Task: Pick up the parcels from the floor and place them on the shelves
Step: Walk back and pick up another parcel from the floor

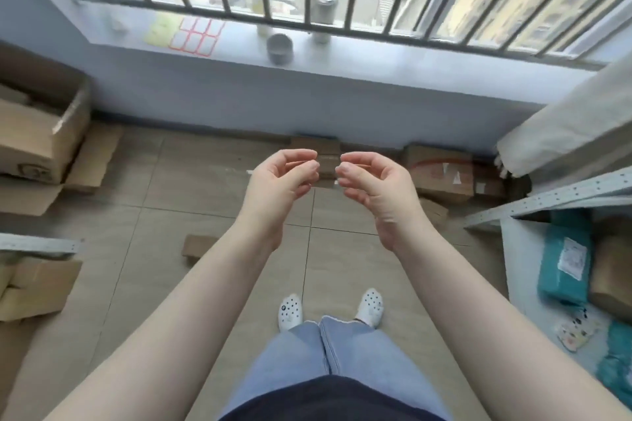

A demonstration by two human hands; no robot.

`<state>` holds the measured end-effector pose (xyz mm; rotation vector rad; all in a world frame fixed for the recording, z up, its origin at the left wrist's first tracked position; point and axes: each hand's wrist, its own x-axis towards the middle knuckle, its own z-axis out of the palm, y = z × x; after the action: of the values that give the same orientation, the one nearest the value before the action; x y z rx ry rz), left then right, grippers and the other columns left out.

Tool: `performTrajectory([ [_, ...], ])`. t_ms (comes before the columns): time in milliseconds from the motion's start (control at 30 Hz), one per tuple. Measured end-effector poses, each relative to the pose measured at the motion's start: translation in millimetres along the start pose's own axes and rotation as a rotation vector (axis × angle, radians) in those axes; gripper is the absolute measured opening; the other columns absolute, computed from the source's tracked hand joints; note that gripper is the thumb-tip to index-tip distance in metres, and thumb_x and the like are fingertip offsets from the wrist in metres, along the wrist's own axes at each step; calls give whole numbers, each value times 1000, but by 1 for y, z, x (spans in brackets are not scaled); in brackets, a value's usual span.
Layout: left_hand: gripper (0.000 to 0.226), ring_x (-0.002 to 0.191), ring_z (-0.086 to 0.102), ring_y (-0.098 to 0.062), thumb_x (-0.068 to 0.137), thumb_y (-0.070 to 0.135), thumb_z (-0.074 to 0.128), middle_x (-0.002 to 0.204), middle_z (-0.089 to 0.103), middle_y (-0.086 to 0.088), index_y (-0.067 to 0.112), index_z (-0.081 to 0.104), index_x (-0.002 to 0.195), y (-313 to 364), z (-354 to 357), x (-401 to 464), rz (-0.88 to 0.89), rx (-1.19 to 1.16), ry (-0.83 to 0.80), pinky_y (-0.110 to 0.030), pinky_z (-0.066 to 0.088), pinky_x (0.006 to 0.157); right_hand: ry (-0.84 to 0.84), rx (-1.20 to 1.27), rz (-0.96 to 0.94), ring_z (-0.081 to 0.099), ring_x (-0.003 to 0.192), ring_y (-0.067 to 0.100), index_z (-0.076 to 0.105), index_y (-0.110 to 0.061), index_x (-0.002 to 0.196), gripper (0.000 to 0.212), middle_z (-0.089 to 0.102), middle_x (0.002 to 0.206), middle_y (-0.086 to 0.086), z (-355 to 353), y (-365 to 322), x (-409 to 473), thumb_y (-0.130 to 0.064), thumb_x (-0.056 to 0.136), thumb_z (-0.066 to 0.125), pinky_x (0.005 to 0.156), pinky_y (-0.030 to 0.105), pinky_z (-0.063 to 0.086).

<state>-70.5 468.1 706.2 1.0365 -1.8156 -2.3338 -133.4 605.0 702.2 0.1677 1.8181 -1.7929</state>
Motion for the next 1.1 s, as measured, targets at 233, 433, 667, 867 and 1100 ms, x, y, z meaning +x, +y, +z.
performTrajectory([
  [233, 12, 85, 65, -10, 92, 10, 64, 87, 69, 5, 20, 68, 97, -19, -89, -8, -23, -160, 224, -26, 52, 88, -246, -166, 54, 64, 71, 9, 70, -14, 95, 10, 69, 85, 3, 93, 17, 13, -13, 85, 71, 71, 21, 53],
  [433, 14, 78, 63, -7, 93, 8, 62, 85, 68, 4, 21, 67, 92, -39, -146, -33, -22, -279, 486, -21, 49, 78, -479, -291, 127, 63, 68, 8, 69, -16, 89, 7, 69, 78, 0, 157, 43, 19, -11, 84, 71, 71, 22, 51],
  [667, 13, 76, 61, -7, 94, 5, 61, 87, 66, 1, 17, 65, 97, -59, -205, -75, -27, -410, 656, -16, 52, 71, -663, -412, 168, 62, 67, 9, 67, -17, 87, 6, 68, 80, 2, 223, 73, -2, -12, 85, 71, 69, 21, 50],
  [867, 14, 78, 62, -7, 94, 6, 61, 86, 66, 2, 20, 64, 94, -76, -277, -103, -26, -411, 651, -18, 52, 76, -696, -430, 202, 61, 66, 10, 67, -13, 91, 6, 67, 79, 1, 287, 102, -36, -12, 86, 70, 68, 19, 52],
  [1100, 13, 80, 63, -7, 93, 8, 63, 90, 66, 1, 21, 64, 93, -103, -402, -138, -73, -314, 510, -18, 51, 77, -559, -396, 204, 61, 68, 10, 68, -16, 88, 5, 68, 82, 1, 377, 157, -95, -14, 85, 71, 68, 20, 51],
])
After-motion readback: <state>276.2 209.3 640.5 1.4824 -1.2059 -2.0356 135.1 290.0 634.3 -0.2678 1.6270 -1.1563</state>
